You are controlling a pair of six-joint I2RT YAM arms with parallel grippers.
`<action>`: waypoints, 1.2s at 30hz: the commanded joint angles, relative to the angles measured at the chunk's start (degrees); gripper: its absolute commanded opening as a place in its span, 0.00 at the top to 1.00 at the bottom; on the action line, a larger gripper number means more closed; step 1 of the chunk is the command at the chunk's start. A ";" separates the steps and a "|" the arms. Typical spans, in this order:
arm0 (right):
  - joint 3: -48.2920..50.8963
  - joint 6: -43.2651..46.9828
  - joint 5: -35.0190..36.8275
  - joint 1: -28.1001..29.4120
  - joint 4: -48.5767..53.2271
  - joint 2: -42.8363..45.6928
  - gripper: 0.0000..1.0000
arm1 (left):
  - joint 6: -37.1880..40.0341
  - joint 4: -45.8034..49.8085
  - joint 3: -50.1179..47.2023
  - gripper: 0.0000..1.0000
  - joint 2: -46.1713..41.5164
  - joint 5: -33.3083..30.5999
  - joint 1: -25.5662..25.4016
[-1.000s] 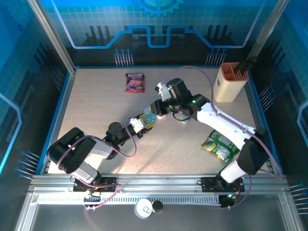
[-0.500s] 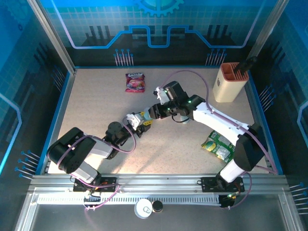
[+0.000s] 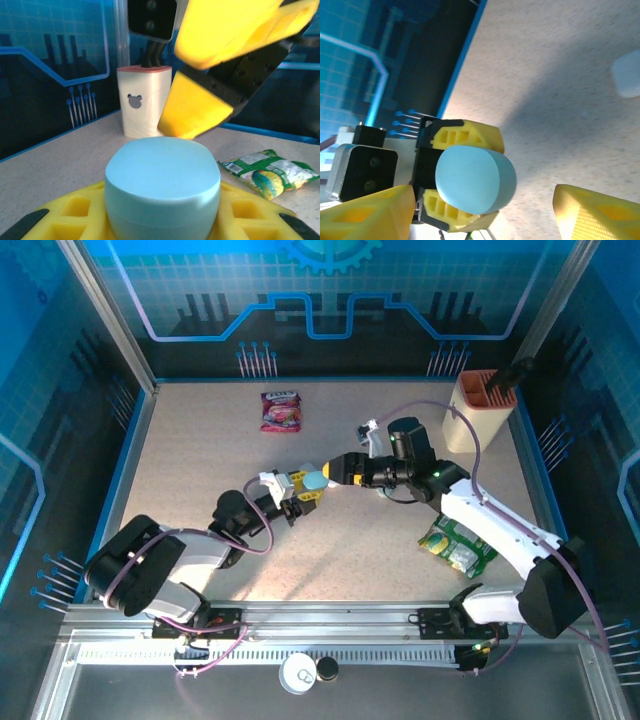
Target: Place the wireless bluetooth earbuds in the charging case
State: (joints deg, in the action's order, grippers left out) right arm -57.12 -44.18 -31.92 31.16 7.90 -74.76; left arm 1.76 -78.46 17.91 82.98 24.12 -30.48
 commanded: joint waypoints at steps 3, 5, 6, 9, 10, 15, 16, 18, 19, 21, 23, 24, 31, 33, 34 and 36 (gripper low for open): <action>2.63 -8.17 -8.95 0.94 -10.97 2.25 0.27 | -1.75 -1.88 2.11 0.68 -2.39 5.95 0.17; 2.80 -7.91 -9.14 1.74 -10.98 2.13 0.27 | -1.90 -1.85 2.26 0.68 -2.73 6.24 0.08; 2.76 -8.23 -9.71 2.12 -11.26 1.86 0.27 | -1.94 -1.93 2.29 0.68 -2.89 5.94 0.12; 3.20 -10.42 -11.18 3.07 -14.28 0.65 0.29 | -1.96 -1.88 2.36 0.68 -3.41 5.49 0.02; 3.27 -11.18 -11.25 3.31 -15.23 0.35 0.29 | -1.94 -1.88 2.31 0.68 -3.52 5.30 0.04; 2.77 -11.24 -10.13 4.22 -14.65 -0.56 0.31 | -1.94 -1.92 1.97 0.69 -4.56 4.12 -0.01; 2.41 -10.55 -9.31 4.05 -12.71 -0.94 0.31 | -1.81 -1.88 1.87 0.68 -4.81 3.78 -0.02; 2.69 -10.30 -8.46 3.96 -11.74 -1.30 0.31 | -1.55 -1.88 1.77 0.68 -5.17 3.49 0.00; 3.14 -11.35 -8.74 3.98 -13.03 -1.43 0.33 | -1.39 -1.88 1.60 0.68 -5.20 3.30 -0.02; 3.93 -13.63 -9.49 3.97 -16.49 -1.64 0.41 | -1.17 -1.89 1.50 0.68 -5.20 3.17 -0.02; 3.96 -14.17 -9.50 3.95 -17.17 -1.46 0.54 | -0.93 -1.88 1.26 0.69 -4.90 3.09 -0.02; 4.03 -14.03 -9.17 3.98 -17.13 -1.29 0.60 | -0.71 -1.88 1.25 0.68 -4.66 3.09 -0.02; 5.22 -14.10 -8.57 2.71 -17.77 -0.74 0.81 | 0.36 -1.92 0.98 0.61 -3.70 2.62 0.01; 5.98 -13.77 -8.01 2.01 -17.92 -0.60 0.82 | 1.95 -1.80 -0.01 0.46 -3.94 1.46 0.03; 6.37 -13.29 -7.23 1.45 -17.64 -0.43 0.82 | 3.33 -1.79 -0.98 0.36 -4.30 0.56 0.00; 8.41 -11.97 -5.57 -0.27 -15.94 -0.38 0.83 | 5.88 -0.81 -2.95 0.23 -5.07 -0.86 -0.02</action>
State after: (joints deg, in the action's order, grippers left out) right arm -51.13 -58.04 -39.22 33.06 -8.29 -75.92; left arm 3.79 -79.85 17.47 78.72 25.71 -30.28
